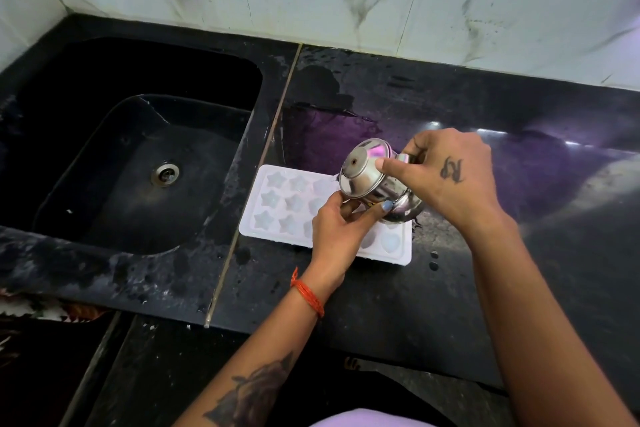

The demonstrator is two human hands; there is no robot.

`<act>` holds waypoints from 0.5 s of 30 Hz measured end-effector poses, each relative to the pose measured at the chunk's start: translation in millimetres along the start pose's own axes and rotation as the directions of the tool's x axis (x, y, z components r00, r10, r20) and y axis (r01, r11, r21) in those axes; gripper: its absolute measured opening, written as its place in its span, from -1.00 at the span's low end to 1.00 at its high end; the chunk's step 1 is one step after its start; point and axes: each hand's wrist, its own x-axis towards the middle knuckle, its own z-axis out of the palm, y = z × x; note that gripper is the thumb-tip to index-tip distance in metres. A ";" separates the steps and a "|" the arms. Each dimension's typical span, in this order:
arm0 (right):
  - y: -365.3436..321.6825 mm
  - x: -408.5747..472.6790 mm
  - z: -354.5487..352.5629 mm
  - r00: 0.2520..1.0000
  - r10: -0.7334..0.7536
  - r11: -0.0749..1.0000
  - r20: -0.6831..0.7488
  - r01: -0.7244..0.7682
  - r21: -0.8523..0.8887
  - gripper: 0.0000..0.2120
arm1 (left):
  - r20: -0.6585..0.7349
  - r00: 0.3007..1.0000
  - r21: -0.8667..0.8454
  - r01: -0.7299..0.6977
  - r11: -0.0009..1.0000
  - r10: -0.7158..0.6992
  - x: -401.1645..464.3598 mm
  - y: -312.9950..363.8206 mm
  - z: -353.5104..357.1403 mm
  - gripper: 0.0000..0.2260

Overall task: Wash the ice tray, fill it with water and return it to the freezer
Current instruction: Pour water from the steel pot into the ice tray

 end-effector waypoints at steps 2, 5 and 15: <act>0.8 -0.7 0.2 1.000 -0.004 1.000 -0.003 0.004 -0.002 -0.66 | -0.004 1.000 0.000 -0.001 1.000 0.001 -0.7 0.3 1.3 -0.58; 4.4 -3.0 -1.6 1.000 0.017 0.998 -0.003 -0.017 0.060 -0.68 | -0.037 0.999 0.027 -0.022 0.999 0.023 -3.7 2.2 4.5 -0.64; 30.1 -5.6 -0.8 0.971 0.235 0.892 0.040 -0.231 0.389 -0.73 | -0.111 0.979 0.312 -0.131 0.941 0.173 -6.4 11.9 11.7 -0.63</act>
